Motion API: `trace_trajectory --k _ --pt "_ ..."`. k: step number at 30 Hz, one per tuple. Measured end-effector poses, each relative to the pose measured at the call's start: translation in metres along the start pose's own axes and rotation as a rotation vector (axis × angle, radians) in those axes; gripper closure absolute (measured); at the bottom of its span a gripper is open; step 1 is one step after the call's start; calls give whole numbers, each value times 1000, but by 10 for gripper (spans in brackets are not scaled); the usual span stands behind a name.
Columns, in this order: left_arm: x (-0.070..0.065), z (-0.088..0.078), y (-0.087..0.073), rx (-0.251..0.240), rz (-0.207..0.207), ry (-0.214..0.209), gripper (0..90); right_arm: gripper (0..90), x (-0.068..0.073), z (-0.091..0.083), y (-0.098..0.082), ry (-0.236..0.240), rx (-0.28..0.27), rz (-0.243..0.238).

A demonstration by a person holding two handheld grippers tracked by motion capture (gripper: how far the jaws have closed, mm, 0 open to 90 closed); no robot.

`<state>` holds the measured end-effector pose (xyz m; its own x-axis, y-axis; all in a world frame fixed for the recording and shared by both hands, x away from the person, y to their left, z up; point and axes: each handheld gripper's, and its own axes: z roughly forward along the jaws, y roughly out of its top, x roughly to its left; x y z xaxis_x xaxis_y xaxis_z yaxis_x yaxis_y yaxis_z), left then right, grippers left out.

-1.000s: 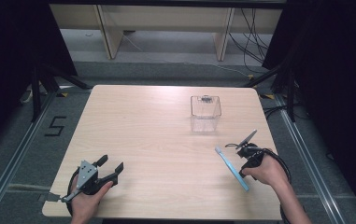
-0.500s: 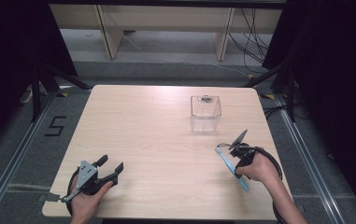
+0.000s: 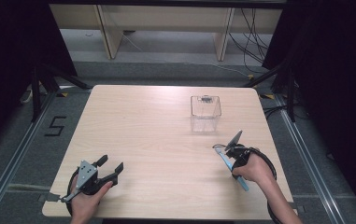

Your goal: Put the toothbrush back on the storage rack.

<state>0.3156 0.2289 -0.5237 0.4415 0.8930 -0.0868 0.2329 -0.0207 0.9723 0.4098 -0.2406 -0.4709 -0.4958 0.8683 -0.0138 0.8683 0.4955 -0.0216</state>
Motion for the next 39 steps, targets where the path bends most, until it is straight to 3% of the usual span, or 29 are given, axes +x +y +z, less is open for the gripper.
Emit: trace_trajectory --k 5,6,7,11,15,20,22,24,28,29,30,33,34,39 --pt "0 -1 0 12 2 4 280 726 0 0 2 -11 2 -9" --pt "0 0 0 3 1 0 280 723 -2 0 3 -12 -16 -54" --pt "0 0 0 0 1 -2 280 720 0 -1 4 -3 -5 -17" --pt "0 -1 1 15 3 5 279 710 -3 -2 12 -5 -36 -34" --pt "0 -2 1 19 2 5 279 705 -3 -2 19 5 -18 -6" --pt "0 -2 1 19 2 5 279 704 -6 -1 25 12 -28 -21" --pt "0 -2 1 18 0 5 279 706 -5 -1 28 15 -20 -1" --pt "0 -2 1 19 -1 3 279 710 -7 -1 31 10 -27 -19" --pt "0 -2 1 19 -1 4 278 719 -5 0 35 2 -16 -6" --pt "0 -2 1 19 -1 4 279 721 -4 -1 36 6 -6 16" --pt "0 -2 1 20 -1 3 278 725 -5 -1 38 -2 -19 -11" --pt "0 -2 1 19 -2 2 278 732 -4 -1 39 8 -2 5" --pt "1 -2 1 18 -2 2 278 745 -5 0 40 4 -4 -14" --pt "1 -2 1 21 -2 2 278 776 -4 1 41 -31 -1 1"
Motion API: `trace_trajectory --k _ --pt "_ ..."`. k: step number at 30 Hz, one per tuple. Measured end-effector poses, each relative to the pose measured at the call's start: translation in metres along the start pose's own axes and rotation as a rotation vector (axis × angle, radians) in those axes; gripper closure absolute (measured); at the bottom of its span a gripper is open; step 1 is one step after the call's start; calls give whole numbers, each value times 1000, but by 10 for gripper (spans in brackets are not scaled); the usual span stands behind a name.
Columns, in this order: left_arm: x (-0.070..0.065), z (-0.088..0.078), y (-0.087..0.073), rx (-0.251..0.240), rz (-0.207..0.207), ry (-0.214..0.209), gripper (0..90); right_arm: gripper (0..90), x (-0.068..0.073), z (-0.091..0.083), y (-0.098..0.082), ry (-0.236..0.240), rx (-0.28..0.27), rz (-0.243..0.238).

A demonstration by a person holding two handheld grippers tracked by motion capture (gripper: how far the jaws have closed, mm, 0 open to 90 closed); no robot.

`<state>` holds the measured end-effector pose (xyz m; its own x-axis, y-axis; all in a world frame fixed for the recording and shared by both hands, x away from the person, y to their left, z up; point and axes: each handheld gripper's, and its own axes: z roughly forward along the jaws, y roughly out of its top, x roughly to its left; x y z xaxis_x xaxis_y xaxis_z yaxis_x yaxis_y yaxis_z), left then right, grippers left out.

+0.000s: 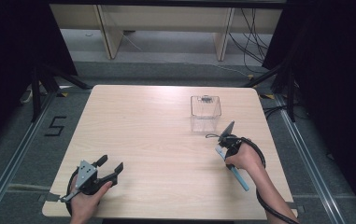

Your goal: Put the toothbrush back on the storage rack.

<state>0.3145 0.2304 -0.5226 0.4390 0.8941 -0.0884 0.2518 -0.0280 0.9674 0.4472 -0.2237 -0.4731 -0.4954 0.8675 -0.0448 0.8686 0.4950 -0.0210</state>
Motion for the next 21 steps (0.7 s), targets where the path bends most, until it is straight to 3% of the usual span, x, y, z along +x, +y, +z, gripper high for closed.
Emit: trace_trajectory --k 5,9,10,16,20,21 --pt "0 0 0 0 1 0 278 789 1 -1 -1 1 -6 9" --pt "0 0 0 0 2 0 278 791 1 -1 -1 9 -20 -13" --pt "0 0 0 0 1 0 278 791 2 -1 -2 16 -9 4" --pt "0 0 0 -2 0 0 278 792 1 -9 -4 6 -44 5" --pt "0 0 0 -1 0 1 278 792 -2 -19 -9 8 -96 24" --pt "0 0 0 0 2 1 278 792 -2 -25 -14 19 -140 41"
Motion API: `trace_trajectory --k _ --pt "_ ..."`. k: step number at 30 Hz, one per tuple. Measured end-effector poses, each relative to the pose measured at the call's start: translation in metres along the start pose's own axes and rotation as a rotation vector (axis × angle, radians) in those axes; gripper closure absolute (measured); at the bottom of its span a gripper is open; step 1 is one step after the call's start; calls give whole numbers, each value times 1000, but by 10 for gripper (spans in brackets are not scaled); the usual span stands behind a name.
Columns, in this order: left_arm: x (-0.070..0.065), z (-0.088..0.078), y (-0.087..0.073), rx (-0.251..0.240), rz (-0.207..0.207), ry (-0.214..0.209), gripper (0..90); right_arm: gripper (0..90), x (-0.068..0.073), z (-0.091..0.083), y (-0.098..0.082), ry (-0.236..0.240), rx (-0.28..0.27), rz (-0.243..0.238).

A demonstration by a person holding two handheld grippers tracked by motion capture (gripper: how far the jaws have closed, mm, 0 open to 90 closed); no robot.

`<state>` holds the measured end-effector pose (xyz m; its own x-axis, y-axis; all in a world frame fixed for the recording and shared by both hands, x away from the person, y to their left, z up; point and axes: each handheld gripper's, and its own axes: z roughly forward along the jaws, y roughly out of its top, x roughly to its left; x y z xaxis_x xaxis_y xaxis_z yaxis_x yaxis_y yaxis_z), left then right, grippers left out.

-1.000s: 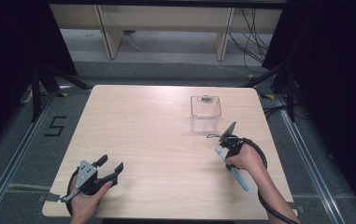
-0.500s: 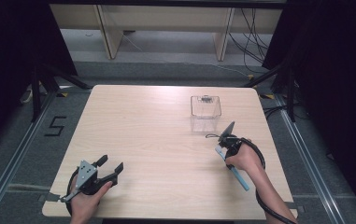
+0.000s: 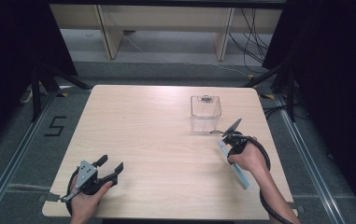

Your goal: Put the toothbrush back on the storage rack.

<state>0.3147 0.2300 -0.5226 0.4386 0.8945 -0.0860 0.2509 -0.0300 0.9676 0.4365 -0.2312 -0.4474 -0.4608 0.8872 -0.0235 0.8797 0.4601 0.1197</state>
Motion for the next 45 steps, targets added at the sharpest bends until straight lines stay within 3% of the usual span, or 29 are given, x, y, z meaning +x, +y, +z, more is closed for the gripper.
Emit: trace_trajectory --k 2,3,7,8,10,11,12,13,14,16,17,19,22,23,25,27,29,31,33,35,37,38,41,43,44,45 --pt "0 0 0 0 1 0 278 791 -1 -2 -1 4 -13 -2" --pt "0 0 0 0 2 0 278 791 -3 -7 -4 -6 -61 18" --pt "0 0 0 0 0 1 278 791 -5 -15 -8 14 -74 36" --pt "0 0 0 0 0 2 278 791 -10 -14 -11 26 -124 12" --pt "0 2 -1 -21 -3 -6 278 791 -11 -18 -14 23 -156 29" --pt "0 2 -1 -20 -2 -7 278 791 -9 -22 -15 38 -178 66" --pt "0 1 0 -6 1 -3 278 791 -12 -23 -17 25 -220 34" --pt "0 1 0 -11 1 -4 278 791 -7 -28 -17 -3 -224 102" --pt "0 2 -1 -18 0 -4 278 791 -7 -30 -18 1 -242 111" --pt "0 2 -1 -18 -1 -7 278 791 -10 -33 -20 10 -325 105" --pt "0 1 0 -5 1 -2 278 791 -12 -35 -21 4 -334 82" --pt "0 2 -1 -22 -1 -11 278 791 -16 -38 -21 -2 -398 81" --pt "0 2 -1 -20 -2 -7 278 791 -14 -42 -21 3 -462 118" --pt "0 2 -1 -22 -3 -8 277 791 -16 -44 -21 -2 -509 125" --pt "0 2 -1 -22 -5 -8 277 791 -15 -44 -20 -5 -528 136" --pt "0 2 -1 -20 -4 -8 277 790 -13 -47 -18 1 -595 159" --pt "0 0 0 -3 -1 0 277 791 -13 -48 -18 5 -606 167" --pt "0 0 0 -3 -2 -1 276 791 -13 -49 -14 3 -678 174" --pt "0 0 0 -3 -1 0 276 791 -14 -49 -13 -12 -692 156" --pt "0 0 0 -3 -1 0 276 791 -11 -49 -11 4 -722 193" --pt "0 0 0 -2 0 0 276 791 -13 -50 -9 -15 -736 160" --pt "0 0 0 -3 0 -2 276 791 -10 -50 -7 3 -746 185" --pt "0 0 0 -2 2 -2 276 791 -10 -52 -5 -19 -780 170" --pt "0 0 0 -3 1 -1 276 791 -8 -52 -2 -8 -795 192" --pt "0 0 0 -3 0 -2 276 791 -9 -53 -2 -18 -807 178" --pt "0 0 0 -3 1 -1 276 791 -6 -52 -1 0 -823 204"
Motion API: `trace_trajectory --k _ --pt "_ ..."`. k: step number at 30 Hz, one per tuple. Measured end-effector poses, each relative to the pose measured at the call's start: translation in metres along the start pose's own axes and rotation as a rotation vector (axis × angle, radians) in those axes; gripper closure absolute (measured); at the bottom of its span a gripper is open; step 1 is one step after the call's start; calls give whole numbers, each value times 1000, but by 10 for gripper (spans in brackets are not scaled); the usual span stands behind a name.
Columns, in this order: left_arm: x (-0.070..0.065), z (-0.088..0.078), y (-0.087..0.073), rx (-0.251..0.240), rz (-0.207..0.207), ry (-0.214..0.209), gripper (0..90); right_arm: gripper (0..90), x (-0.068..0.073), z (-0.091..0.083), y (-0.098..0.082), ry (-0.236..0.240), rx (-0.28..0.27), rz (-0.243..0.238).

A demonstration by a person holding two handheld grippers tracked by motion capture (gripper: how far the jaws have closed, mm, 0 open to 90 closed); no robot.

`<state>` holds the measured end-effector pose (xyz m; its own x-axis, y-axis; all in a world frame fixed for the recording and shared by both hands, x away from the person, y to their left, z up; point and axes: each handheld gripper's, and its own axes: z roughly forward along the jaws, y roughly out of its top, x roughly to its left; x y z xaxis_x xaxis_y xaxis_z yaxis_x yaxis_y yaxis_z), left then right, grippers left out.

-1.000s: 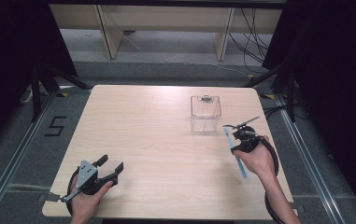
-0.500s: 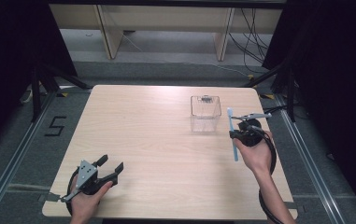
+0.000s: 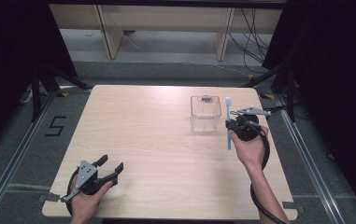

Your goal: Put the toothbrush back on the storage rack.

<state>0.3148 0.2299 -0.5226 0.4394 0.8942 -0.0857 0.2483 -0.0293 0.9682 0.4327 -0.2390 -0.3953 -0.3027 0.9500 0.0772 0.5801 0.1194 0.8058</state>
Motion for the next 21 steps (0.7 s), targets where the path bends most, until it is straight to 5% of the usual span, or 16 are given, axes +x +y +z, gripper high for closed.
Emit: trace_trajectory --k 21 --pt "0 0 0 0 -5 1 274 791 2 5 7 -4 -149 9"
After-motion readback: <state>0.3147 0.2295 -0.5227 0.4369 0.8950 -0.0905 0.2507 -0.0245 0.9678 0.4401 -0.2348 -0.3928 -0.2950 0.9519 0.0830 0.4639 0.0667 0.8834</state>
